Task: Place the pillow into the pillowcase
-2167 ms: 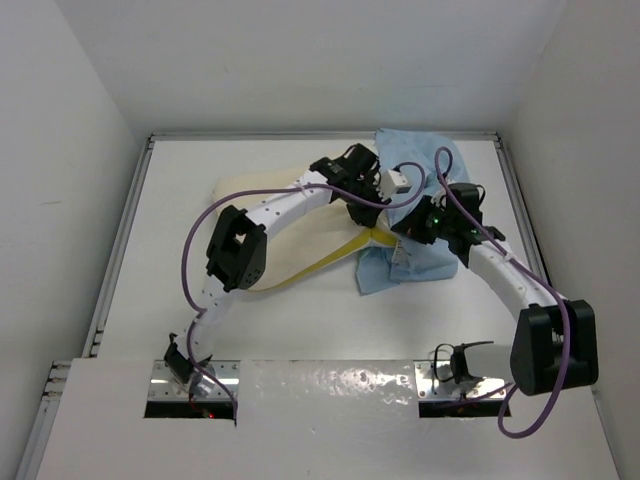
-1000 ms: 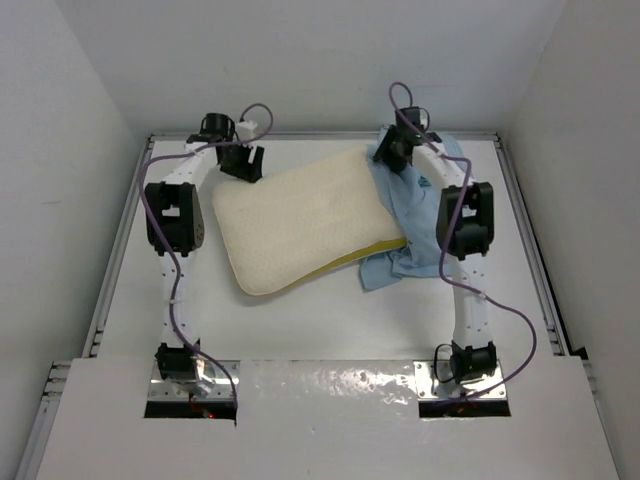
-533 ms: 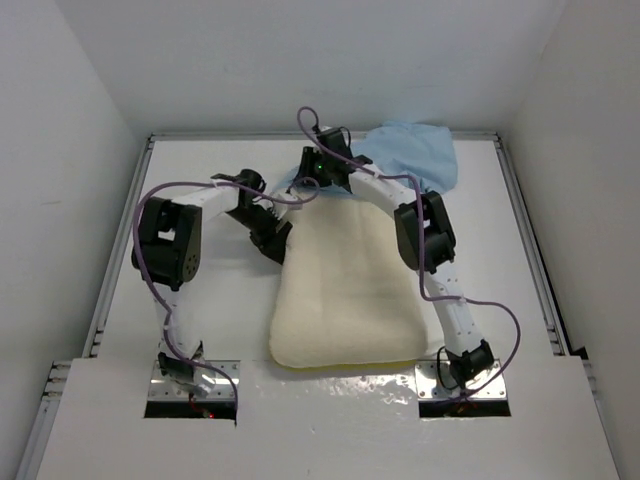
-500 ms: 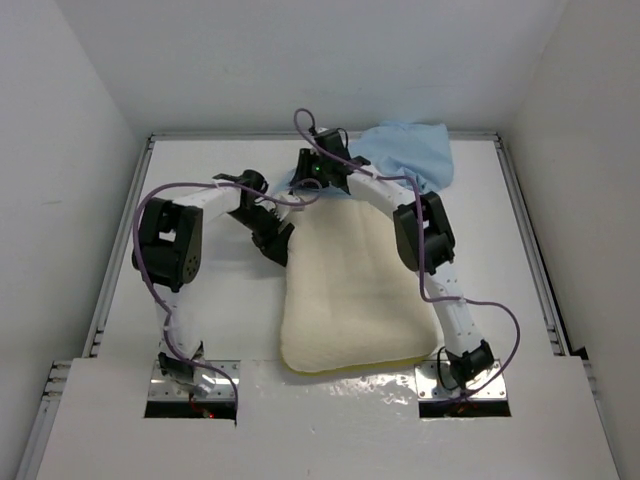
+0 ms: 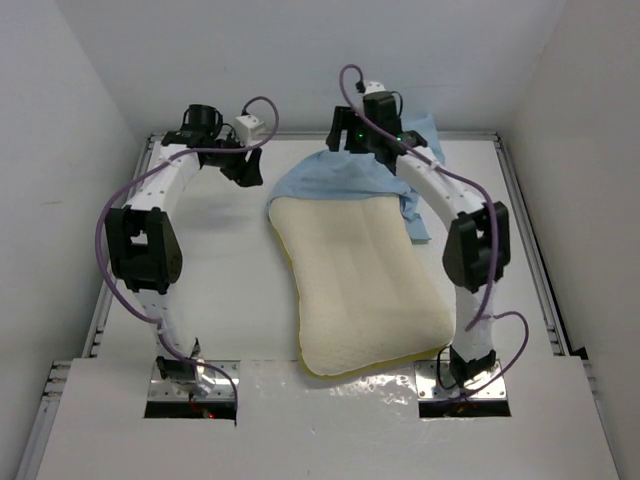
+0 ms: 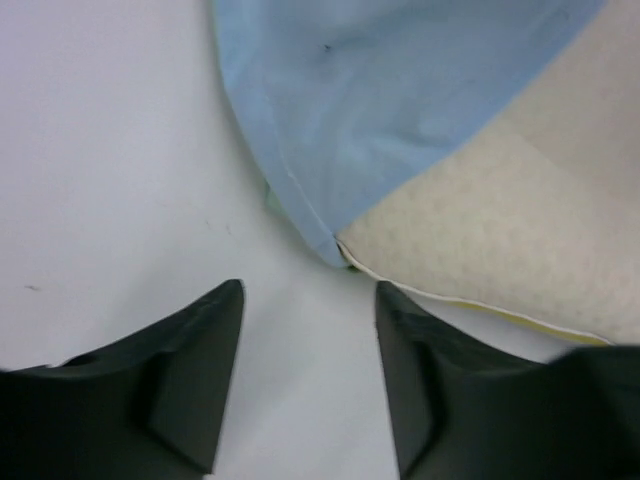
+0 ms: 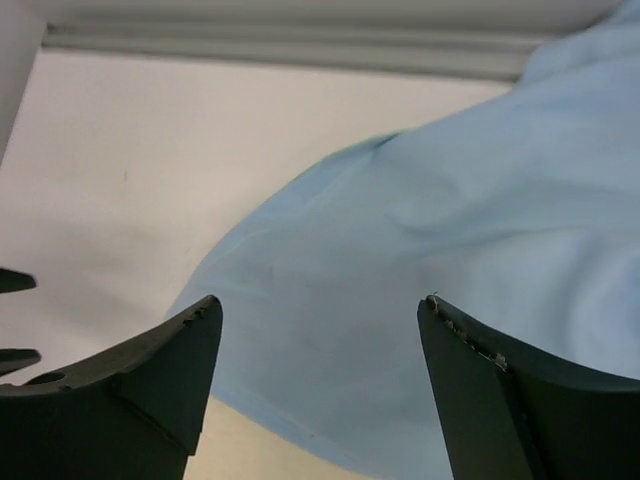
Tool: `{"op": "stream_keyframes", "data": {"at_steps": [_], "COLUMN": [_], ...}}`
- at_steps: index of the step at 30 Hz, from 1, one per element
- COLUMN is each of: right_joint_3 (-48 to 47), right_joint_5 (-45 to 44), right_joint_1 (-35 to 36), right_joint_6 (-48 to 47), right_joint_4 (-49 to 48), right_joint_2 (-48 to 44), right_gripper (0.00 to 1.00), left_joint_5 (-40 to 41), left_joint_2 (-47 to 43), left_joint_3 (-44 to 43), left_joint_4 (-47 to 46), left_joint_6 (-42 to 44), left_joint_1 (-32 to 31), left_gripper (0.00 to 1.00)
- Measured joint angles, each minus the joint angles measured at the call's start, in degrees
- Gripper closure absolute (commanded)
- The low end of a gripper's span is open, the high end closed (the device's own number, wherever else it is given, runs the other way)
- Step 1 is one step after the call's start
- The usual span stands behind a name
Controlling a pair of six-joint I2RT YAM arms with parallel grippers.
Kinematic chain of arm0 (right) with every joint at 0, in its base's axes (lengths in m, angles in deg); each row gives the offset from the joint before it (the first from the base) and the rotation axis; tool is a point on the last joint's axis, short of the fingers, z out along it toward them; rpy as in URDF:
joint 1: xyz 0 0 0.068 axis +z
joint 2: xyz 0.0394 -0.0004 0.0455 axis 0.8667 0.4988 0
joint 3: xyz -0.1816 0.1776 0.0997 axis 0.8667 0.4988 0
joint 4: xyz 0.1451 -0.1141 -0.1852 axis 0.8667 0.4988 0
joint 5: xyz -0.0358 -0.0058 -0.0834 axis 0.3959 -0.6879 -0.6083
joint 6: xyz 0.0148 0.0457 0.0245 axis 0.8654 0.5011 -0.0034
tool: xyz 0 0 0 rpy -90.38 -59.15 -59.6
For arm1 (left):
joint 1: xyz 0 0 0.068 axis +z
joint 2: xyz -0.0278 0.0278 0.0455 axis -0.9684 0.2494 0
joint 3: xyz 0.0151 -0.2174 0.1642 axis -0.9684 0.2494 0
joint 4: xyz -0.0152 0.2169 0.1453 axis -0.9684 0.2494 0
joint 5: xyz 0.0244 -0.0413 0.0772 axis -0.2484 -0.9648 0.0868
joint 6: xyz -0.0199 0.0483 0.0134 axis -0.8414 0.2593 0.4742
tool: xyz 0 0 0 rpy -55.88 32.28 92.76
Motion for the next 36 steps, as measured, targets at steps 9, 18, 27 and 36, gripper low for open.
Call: {"op": "stream_keyframes", "data": {"at_steps": [9,18,27,36], "right_joint_3": [19.9,29.5,20.0,11.6], "right_joint_5": [-8.9,-16.5,-24.9,-26.6], "right_joint_1": [7.9,28.3,29.5,25.5], "right_joint_6": [-3.4,-3.7,-1.7,3.8], "right_joint_4": [0.2,4.5,7.9,13.8], "right_joint_2": [-18.8,-17.5,-4.0,5.2], "right_gripper": [0.23,0.10,0.07,1.00], "left_joint_5": [-4.9,-2.7,-0.6,1.7], "left_joint_2": [14.9,14.0,10.5,8.3], "left_joint_3": [-10.0,-2.3,3.9,4.4], "left_joint_4": [1.4,-2.6,-9.8,-9.7], "left_joint_6": [0.7,-1.4,-6.8,-7.3], "left_joint_1": [-2.8,-4.7,-4.9,-4.9], "left_gripper": [0.34,0.82,1.00,1.00]}}
